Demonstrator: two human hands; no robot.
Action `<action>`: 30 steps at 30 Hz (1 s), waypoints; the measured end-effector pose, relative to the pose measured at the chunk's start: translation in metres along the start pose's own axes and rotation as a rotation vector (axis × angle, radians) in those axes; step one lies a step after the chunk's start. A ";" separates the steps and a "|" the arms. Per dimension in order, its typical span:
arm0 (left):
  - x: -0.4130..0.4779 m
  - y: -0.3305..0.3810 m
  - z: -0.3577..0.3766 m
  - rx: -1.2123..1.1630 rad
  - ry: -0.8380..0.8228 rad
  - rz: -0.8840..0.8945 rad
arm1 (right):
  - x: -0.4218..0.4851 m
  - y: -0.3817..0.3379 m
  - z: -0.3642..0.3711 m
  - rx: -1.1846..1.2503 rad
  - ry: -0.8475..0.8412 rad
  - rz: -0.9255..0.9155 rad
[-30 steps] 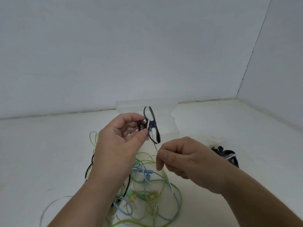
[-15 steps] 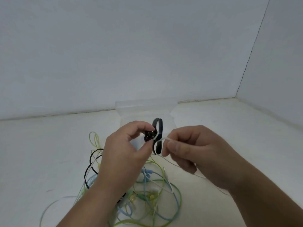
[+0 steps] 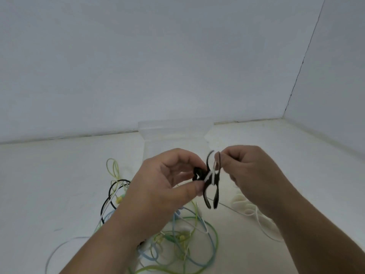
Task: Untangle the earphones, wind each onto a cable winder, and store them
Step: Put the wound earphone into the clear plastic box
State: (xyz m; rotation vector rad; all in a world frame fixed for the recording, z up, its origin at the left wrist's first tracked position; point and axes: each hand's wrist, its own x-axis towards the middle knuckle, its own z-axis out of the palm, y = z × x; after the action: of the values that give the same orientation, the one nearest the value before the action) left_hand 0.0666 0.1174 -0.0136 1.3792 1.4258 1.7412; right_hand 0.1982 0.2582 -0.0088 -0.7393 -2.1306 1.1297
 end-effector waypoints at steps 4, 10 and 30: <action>0.004 0.000 -0.001 -0.168 0.297 -0.005 | -0.002 0.003 0.013 0.031 -0.311 0.104; 0.008 -0.010 -0.011 -0.002 0.475 -0.004 | -0.011 -0.009 0.019 0.102 -0.517 -0.006; 0.001 -0.004 -0.001 0.393 0.108 -0.030 | -0.006 -0.012 -0.004 0.254 0.097 -0.121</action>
State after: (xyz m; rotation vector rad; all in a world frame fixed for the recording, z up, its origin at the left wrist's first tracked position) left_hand 0.0648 0.1194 -0.0172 1.4627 1.9157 1.5932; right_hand 0.2026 0.2503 0.0018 -0.5297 -1.8808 1.2434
